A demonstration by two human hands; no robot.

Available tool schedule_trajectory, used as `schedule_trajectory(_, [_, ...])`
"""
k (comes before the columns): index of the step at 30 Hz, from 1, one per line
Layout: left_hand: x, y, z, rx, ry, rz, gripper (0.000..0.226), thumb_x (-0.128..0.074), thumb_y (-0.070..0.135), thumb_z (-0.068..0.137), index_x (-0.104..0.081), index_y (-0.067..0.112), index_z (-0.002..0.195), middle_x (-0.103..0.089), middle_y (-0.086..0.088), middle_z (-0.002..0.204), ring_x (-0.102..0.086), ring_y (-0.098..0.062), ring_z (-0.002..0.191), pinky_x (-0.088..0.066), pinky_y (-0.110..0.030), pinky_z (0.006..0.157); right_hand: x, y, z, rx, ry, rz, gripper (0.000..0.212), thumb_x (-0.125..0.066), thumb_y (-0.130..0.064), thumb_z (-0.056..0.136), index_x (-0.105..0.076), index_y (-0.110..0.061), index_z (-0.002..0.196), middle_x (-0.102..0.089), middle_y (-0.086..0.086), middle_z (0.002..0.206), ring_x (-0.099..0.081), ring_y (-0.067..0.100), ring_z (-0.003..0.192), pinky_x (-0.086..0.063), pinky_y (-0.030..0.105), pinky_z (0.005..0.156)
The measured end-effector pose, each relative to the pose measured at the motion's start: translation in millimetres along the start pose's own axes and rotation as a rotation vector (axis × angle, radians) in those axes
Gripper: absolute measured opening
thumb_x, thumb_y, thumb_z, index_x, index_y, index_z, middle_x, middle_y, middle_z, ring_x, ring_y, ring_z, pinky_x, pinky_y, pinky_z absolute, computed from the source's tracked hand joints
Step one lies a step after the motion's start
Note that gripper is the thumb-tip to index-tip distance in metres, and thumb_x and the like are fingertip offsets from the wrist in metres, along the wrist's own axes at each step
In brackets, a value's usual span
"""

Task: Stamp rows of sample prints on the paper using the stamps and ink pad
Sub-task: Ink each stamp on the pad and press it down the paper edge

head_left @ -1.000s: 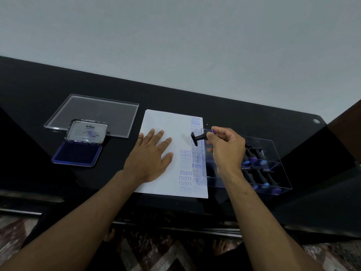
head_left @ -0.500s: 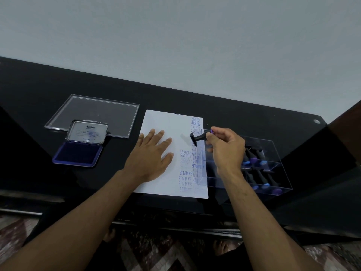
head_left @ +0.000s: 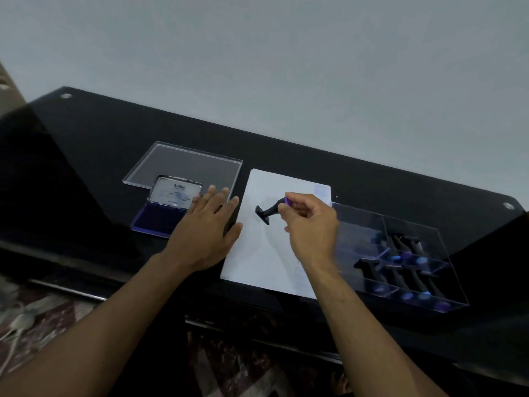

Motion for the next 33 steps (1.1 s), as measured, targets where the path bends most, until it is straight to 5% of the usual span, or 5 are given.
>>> schedule_trajectory(4, [14.0,-40.6,-28.2,0.096,0.023,0.007,0.074,-0.017,0.064,0.095,-0.025,0.024,0.157,-0.018,-0.003,0.167,-0.004,-0.022,0.155,-0.01,-0.048,0.126,-40.3,-14.3,-15.6,0.066,-0.08,-0.076,0.025,-0.076,-0.022,0.085,-0.074,-0.021,0.109,-0.071,-0.006,0.104,-0.067,0.007,0.086,-0.061,0.036,0.076])
schedule_trajectory(11, [32.6,-104.5,-70.5,0.226,0.071,0.048,0.075,-0.019,0.061,0.095,-0.032,0.019,0.155,-0.027,-0.007,0.163,-0.013,-0.026,0.154,-0.01,-0.048,0.125,-104.9,-42.2,-39.8,0.164,-0.25,-0.18,0.026,-0.075,-0.025,0.085,-0.072,-0.026,0.112,-0.064,-0.016,0.097,-0.062,-0.002,0.084,-0.047,0.006,0.074])
schedule_trajectory(19, [36.5,-150.6,-95.6,0.322,0.084,0.045,0.075,-0.023,0.062,0.095,-0.033,0.019,0.155,-0.028,-0.008,0.163,-0.016,-0.027,0.153,-0.011,-0.049,0.125,-161.9,-69.5,-60.5,0.373,-0.35,-0.297,0.029,-0.071,-0.021,0.088,-0.071,-0.018,0.117,-0.068,-0.003,0.109,-0.062,0.008,0.095,-0.053,0.026,0.091])
schedule_trajectory(33, [27.8,-162.6,-91.2,0.336,0.038,0.073,0.081,-0.009,0.067,0.091,-0.027,0.023,0.157,-0.02,-0.005,0.166,-0.009,-0.026,0.155,-0.007,-0.052,0.125,-193.5,-78.1,-62.0,0.597,-0.486,-0.495,0.026,-0.061,-0.017,0.094,-0.069,-0.013,0.119,-0.064,0.001,0.113,-0.057,0.01,0.102,-0.041,0.016,0.09])
Point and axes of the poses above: each hand's wrist, its own z-axis towards the middle knuckle, its own x-axis out of the back of the hand, y = z × x, the point moved 5 cm from there along z, towards the middle knuckle
